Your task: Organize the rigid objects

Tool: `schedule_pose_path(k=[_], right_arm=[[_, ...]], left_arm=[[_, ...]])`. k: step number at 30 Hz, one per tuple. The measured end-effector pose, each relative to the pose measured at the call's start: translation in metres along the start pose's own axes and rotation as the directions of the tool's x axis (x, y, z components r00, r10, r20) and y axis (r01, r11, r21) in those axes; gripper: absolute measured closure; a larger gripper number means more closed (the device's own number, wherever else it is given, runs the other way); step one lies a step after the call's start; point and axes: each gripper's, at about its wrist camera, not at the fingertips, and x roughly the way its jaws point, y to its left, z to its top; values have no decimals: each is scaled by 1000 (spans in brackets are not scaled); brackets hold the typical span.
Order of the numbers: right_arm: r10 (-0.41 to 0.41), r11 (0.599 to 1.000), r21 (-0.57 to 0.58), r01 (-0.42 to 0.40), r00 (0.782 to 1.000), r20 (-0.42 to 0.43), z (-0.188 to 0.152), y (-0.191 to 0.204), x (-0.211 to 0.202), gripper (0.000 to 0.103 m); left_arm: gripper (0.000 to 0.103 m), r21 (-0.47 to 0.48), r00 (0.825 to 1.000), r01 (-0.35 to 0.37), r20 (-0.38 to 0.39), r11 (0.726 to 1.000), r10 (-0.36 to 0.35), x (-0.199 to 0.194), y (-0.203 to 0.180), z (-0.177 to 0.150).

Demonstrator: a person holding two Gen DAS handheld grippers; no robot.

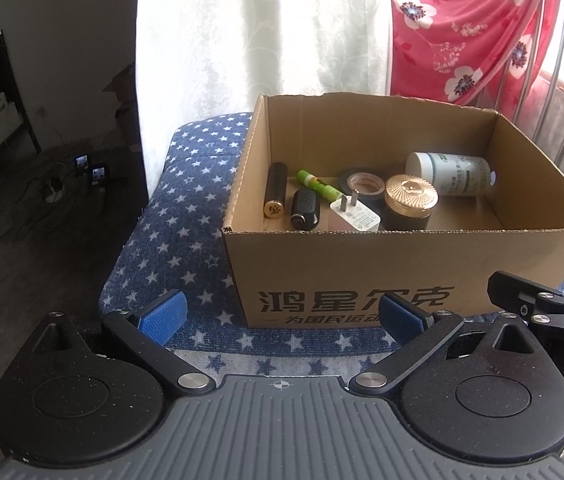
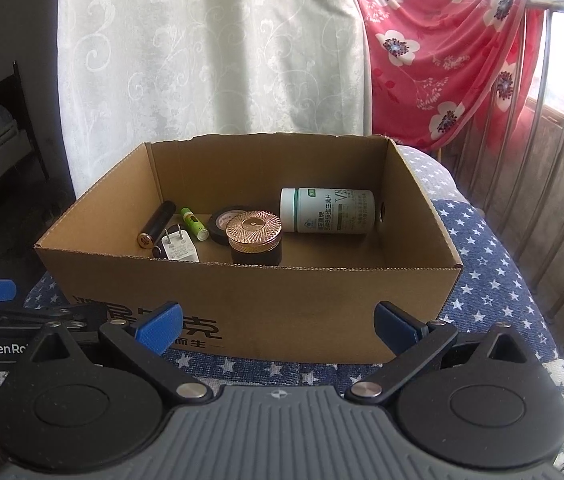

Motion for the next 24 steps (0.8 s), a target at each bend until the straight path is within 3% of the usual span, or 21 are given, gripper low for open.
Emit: schedule_pose_path(k=[24], right_arm=[[-7,1000,-9,7,1000,-1,-1,0,-1,0]], left_arm=[[1,3,1000,0,-5,1000,0,2,1,0]])
